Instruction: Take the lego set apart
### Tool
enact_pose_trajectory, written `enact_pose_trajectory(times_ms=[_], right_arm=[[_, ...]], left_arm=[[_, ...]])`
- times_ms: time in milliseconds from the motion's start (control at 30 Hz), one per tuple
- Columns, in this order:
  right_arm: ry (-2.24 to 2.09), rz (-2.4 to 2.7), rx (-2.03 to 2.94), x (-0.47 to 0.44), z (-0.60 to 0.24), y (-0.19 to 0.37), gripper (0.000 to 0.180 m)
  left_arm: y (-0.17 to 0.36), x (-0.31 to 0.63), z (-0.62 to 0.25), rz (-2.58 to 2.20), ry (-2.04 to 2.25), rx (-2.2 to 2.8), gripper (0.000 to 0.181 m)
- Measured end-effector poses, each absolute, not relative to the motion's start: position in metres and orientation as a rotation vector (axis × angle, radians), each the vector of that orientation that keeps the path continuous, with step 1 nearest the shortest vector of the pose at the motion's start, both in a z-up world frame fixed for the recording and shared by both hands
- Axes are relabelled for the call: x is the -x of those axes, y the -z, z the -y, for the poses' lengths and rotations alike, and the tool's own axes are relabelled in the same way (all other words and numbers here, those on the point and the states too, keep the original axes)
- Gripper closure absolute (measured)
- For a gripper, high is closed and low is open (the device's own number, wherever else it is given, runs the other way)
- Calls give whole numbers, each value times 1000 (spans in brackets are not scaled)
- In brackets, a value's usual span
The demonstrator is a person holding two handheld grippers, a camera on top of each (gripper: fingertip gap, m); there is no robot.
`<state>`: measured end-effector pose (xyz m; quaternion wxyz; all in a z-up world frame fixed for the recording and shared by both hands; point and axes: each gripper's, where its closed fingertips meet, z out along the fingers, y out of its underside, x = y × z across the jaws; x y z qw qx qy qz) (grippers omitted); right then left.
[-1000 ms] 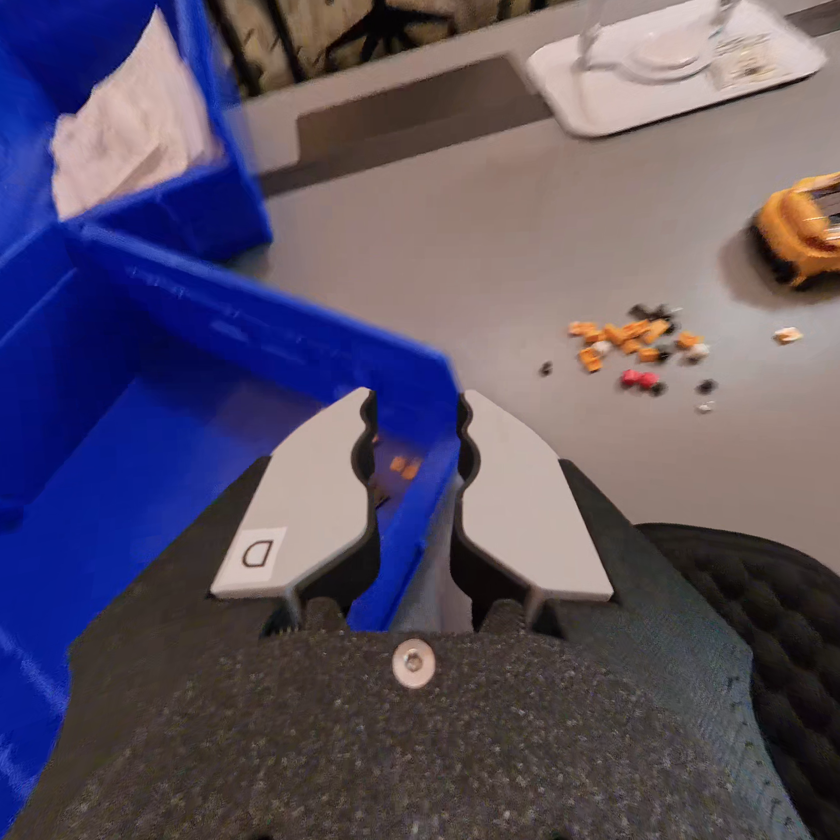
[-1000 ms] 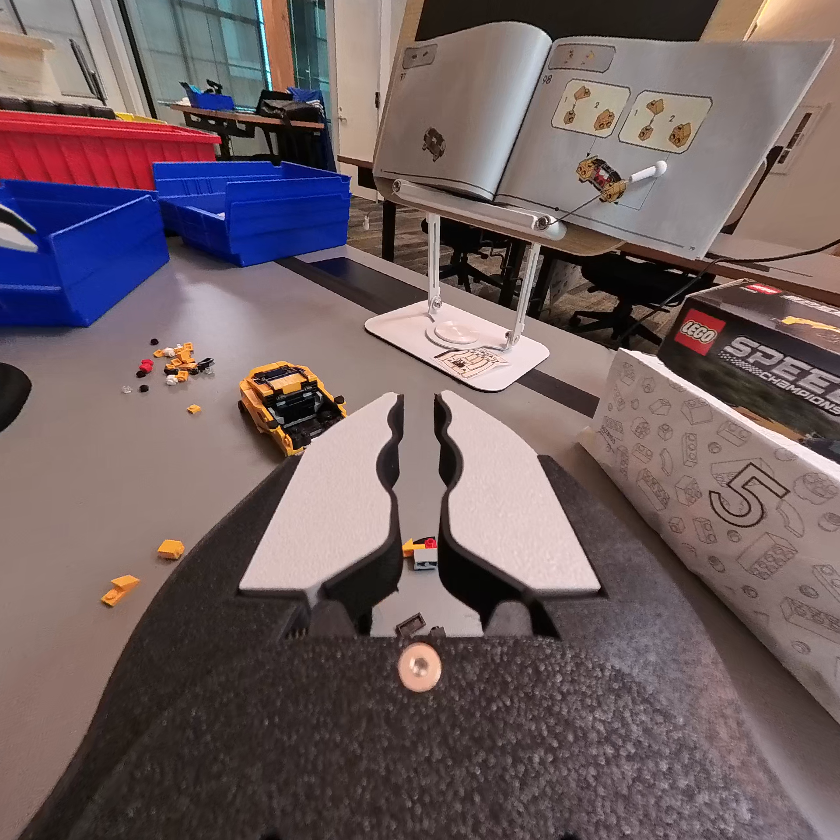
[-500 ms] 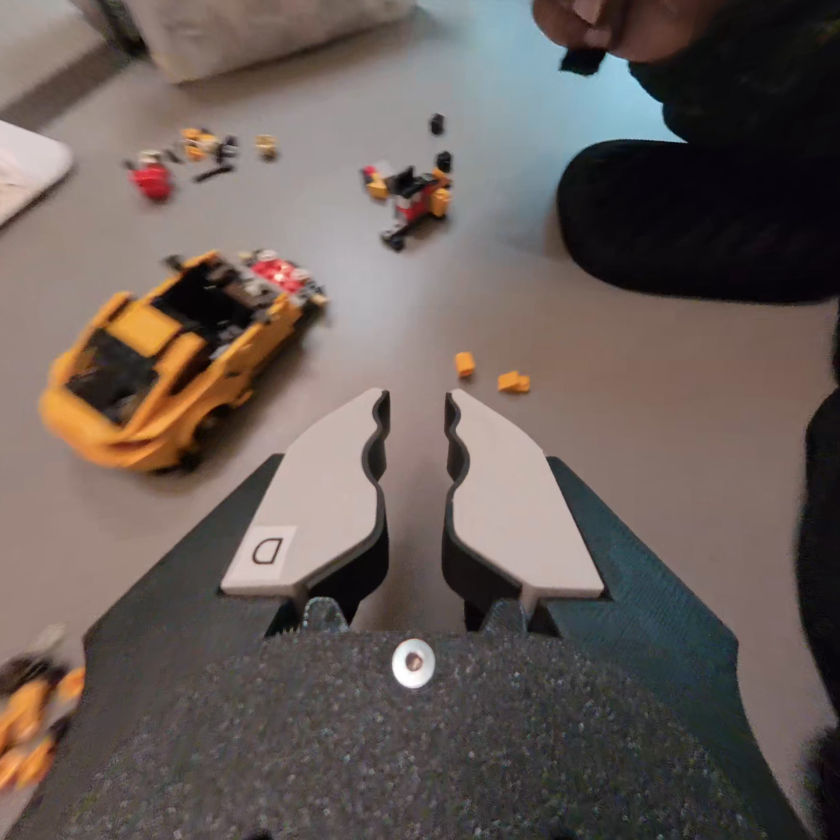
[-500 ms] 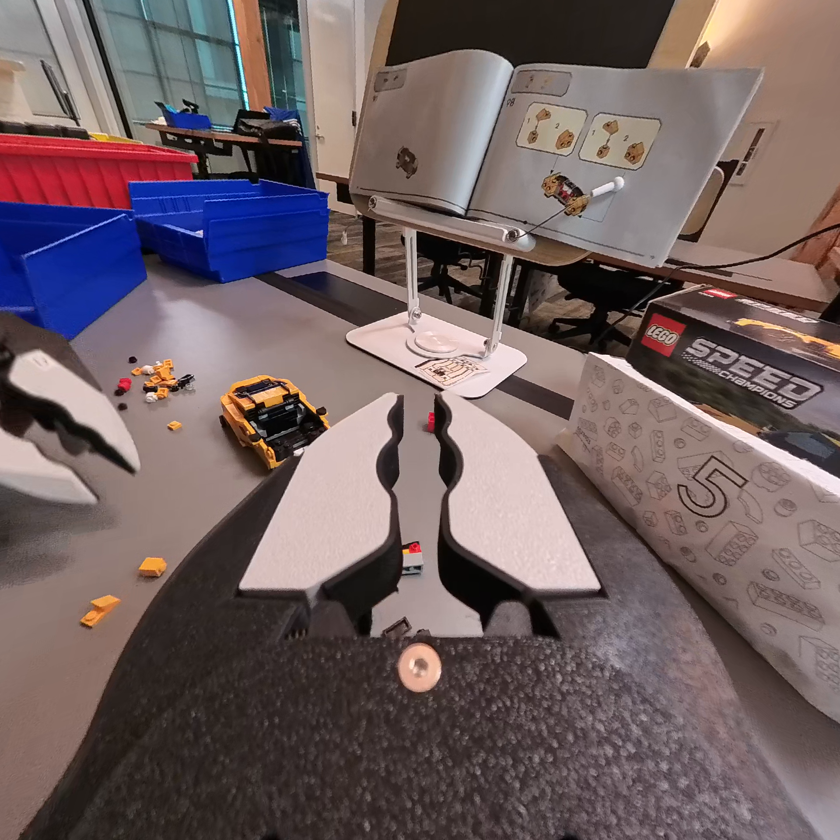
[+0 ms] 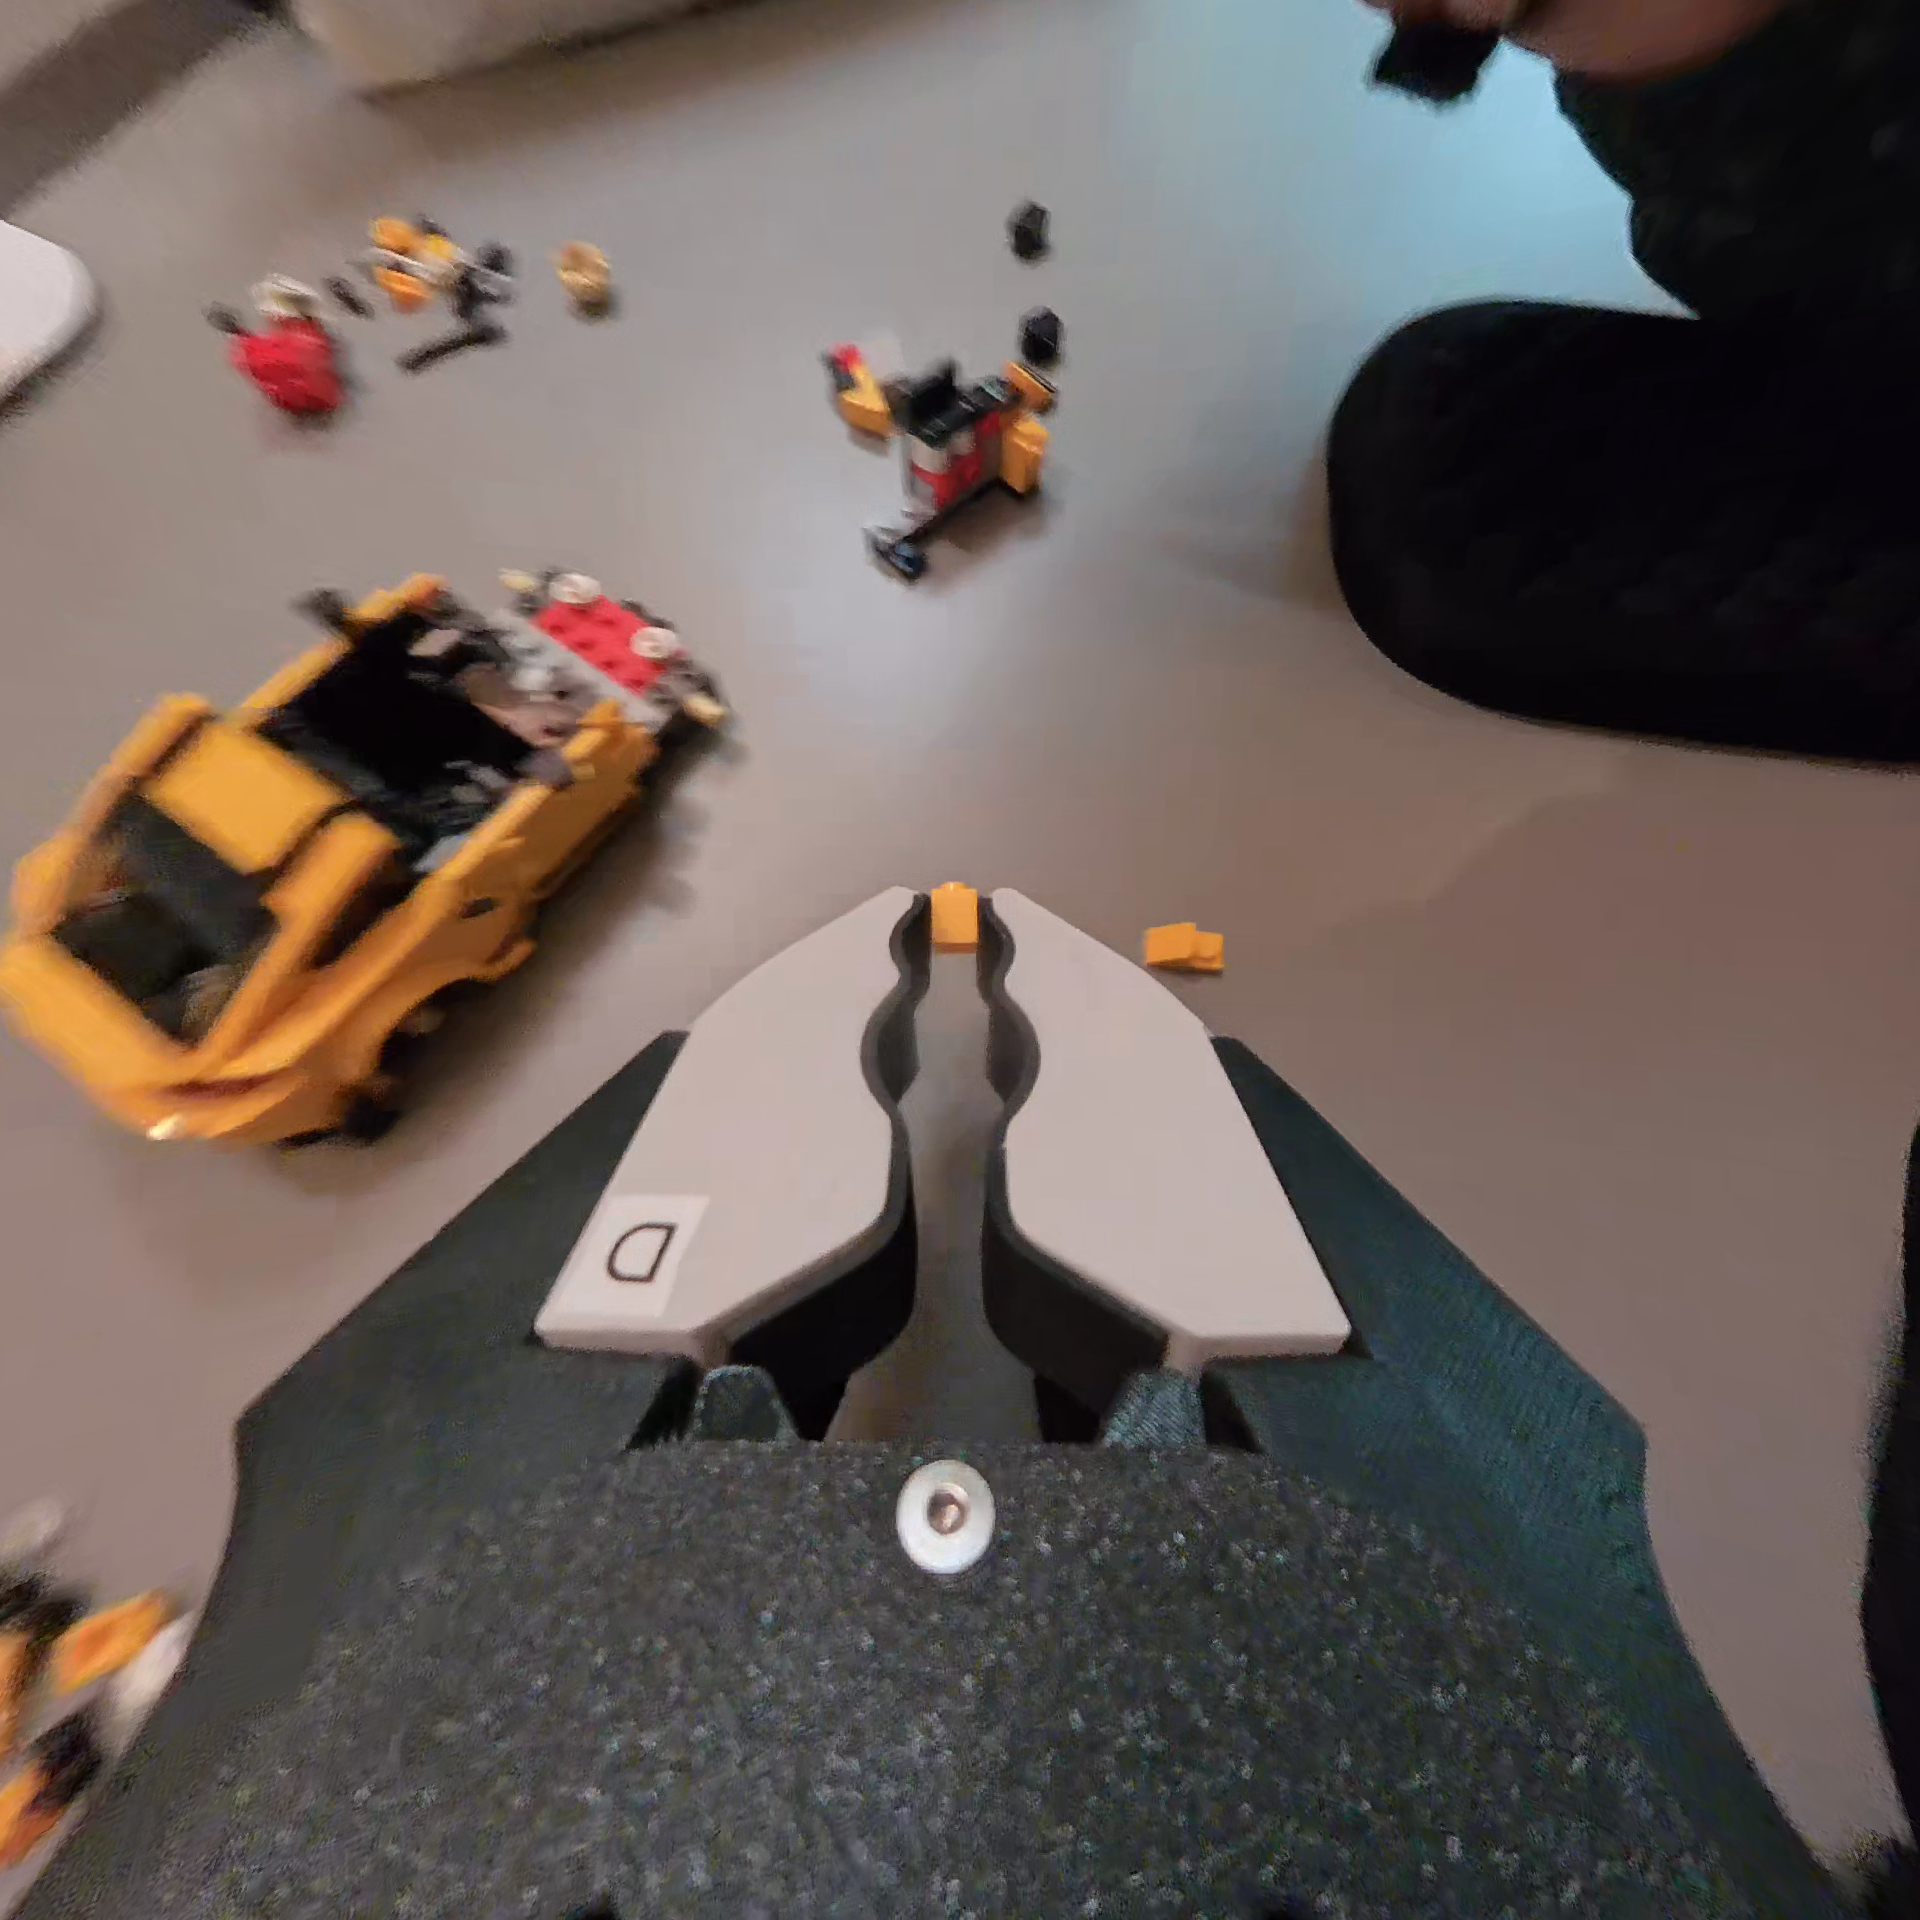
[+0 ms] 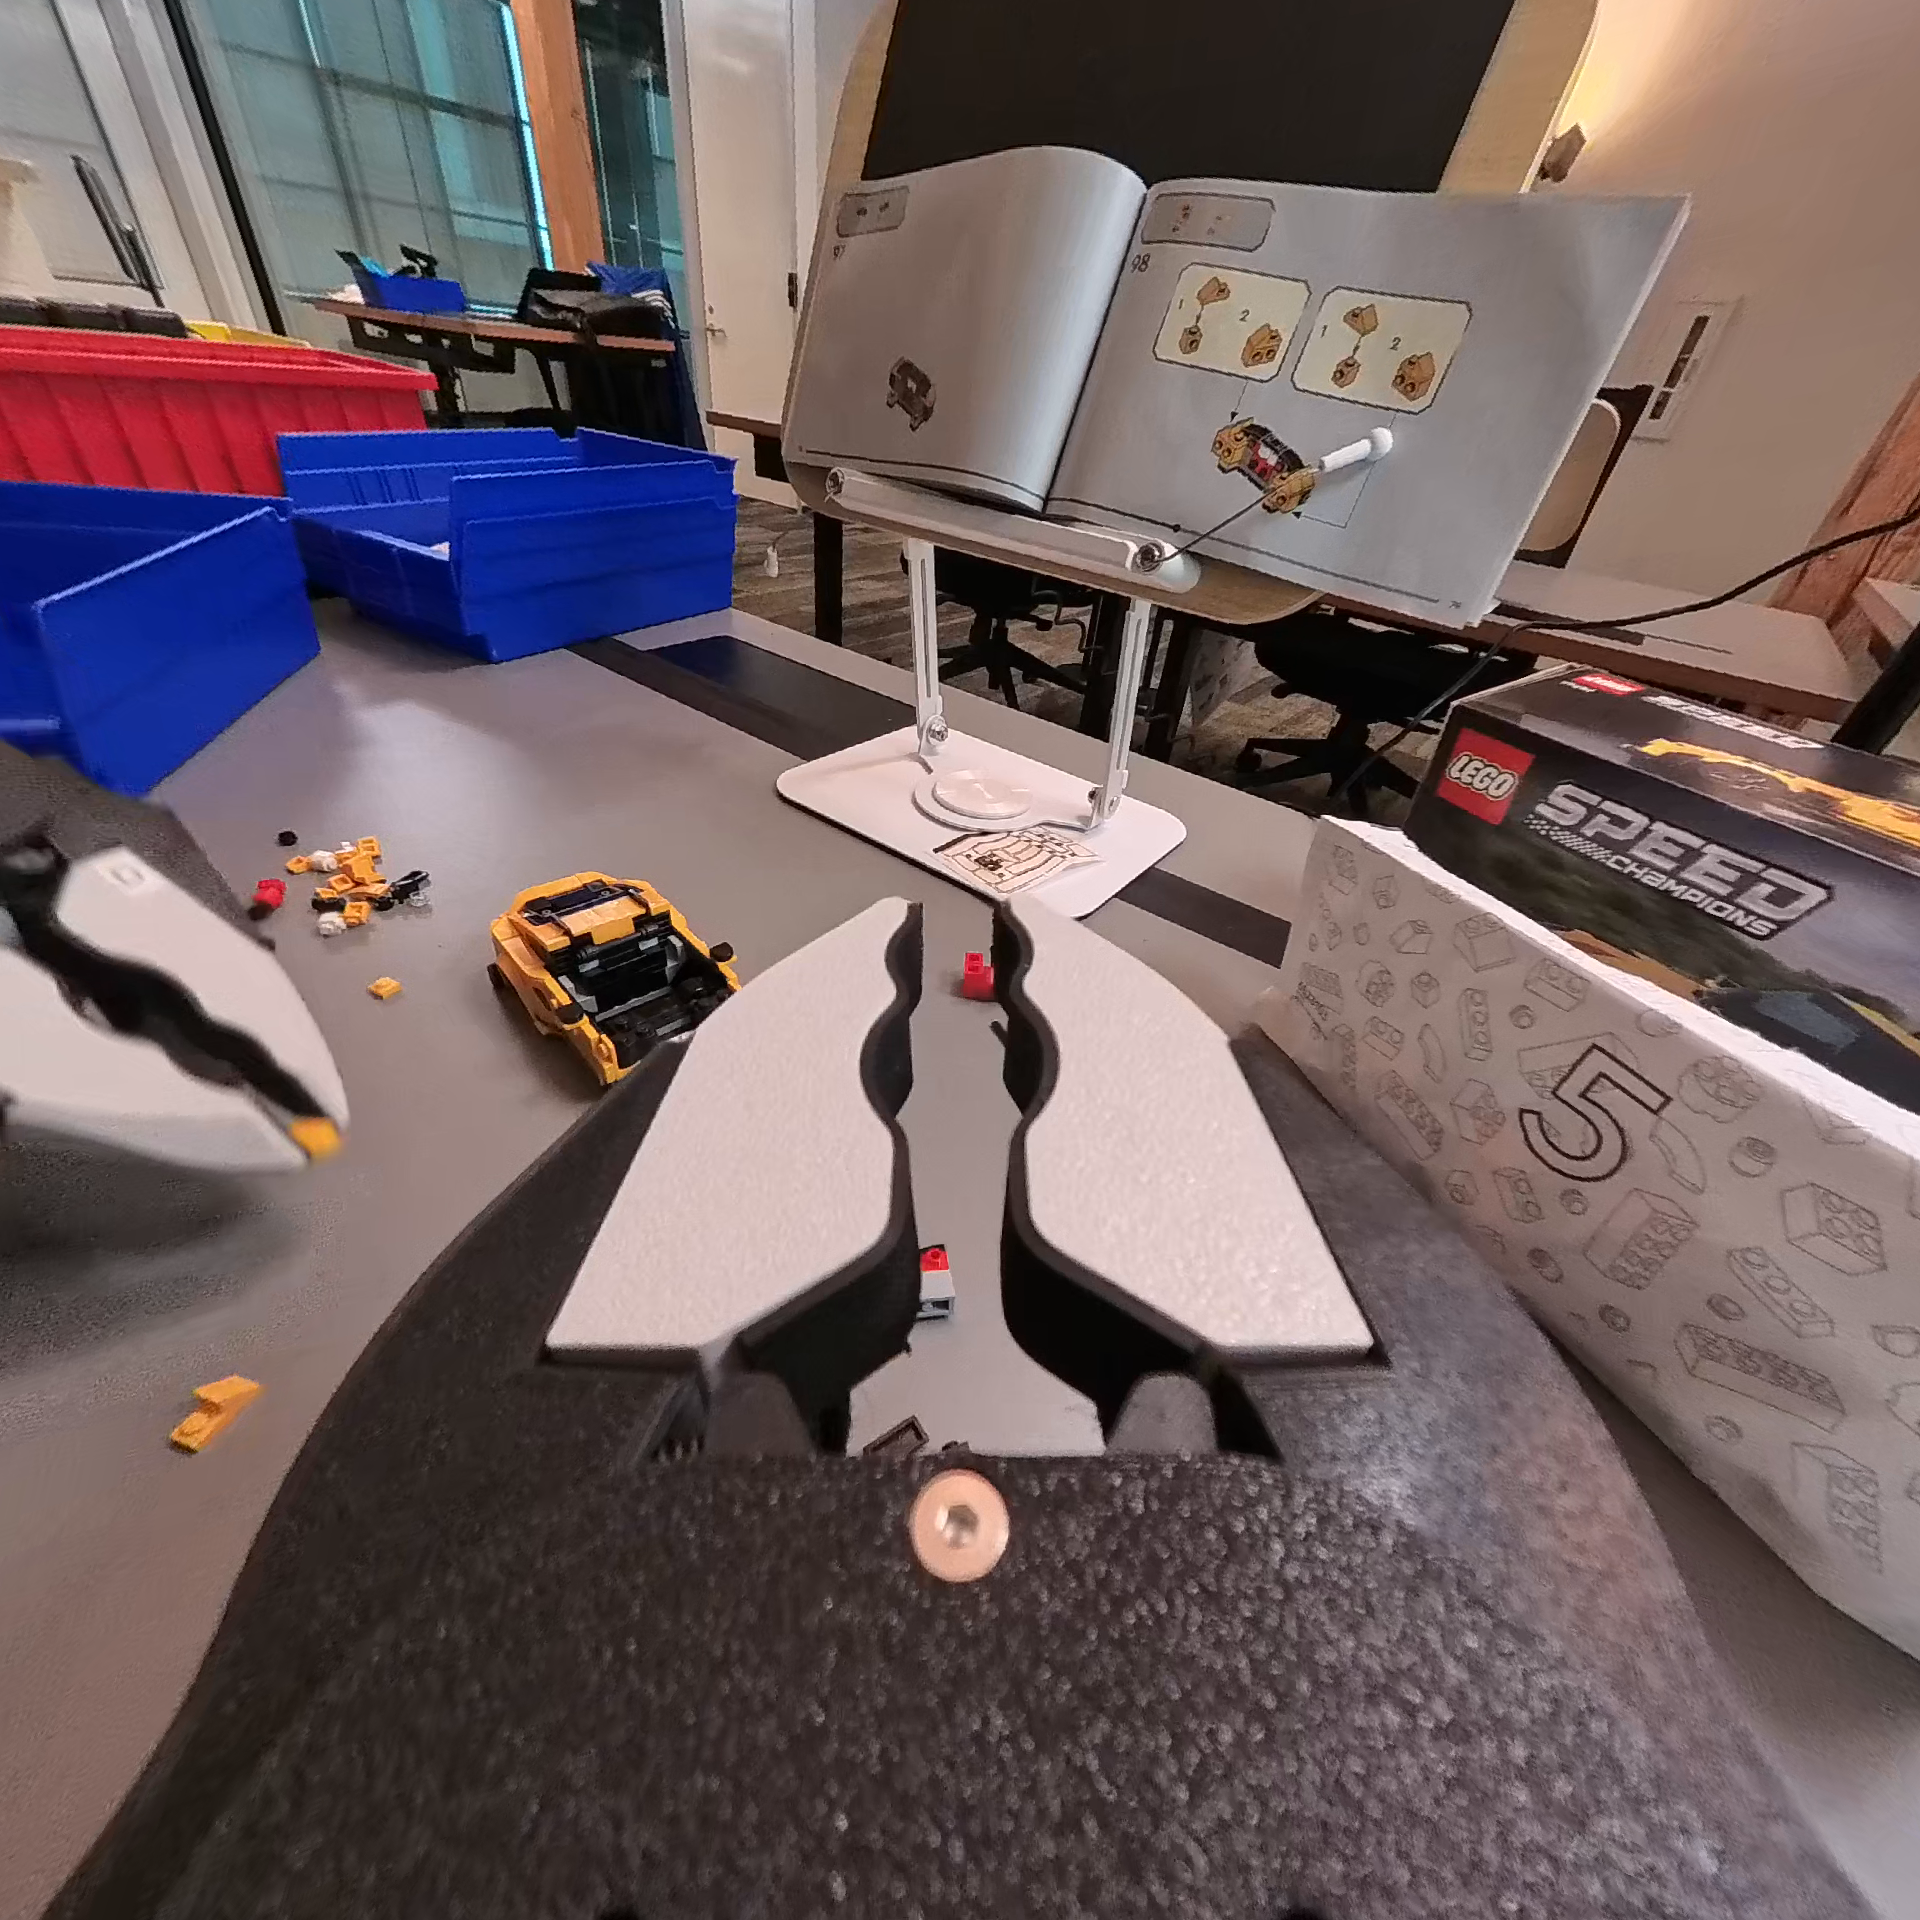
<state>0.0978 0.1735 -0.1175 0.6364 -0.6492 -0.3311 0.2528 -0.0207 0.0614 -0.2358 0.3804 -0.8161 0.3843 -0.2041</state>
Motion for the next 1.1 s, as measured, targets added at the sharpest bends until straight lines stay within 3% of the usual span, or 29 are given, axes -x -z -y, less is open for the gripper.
enact_pose_trajectory(times_ms=[133, 367, 600, 767, 933, 1033, 1100], right_arm=[[-571, 741, 1486, -99, -175, 118, 167], [-513, 643, 1534, -112, -188, 121, 174], [-414, 451, 1647, -143, -209, 131, 180], [-384, 344, 1701, -172, -218, 138, 180], [-351, 277, 1708, -196, -217, 140, 180], [-344, 252, 1709, -205, -215, 142, 180], [-342, 244, 1705, -209, -214, 142, 180]], left_arm=[[193, 85, -78, -753, 372, 2025, 173], [124, 281, -68, -218, -83, 1930, 173], [144, 424, -27, 128, -326, 2043, 173], [177, 462, -10, 224, -370, 2197, 173], [195, 463, -8, 229, -361, 2272, 155], [178, 450, -15, 205, -368, 2174, 144], [151, 420, -25, 83, -366, 2040, 151]])
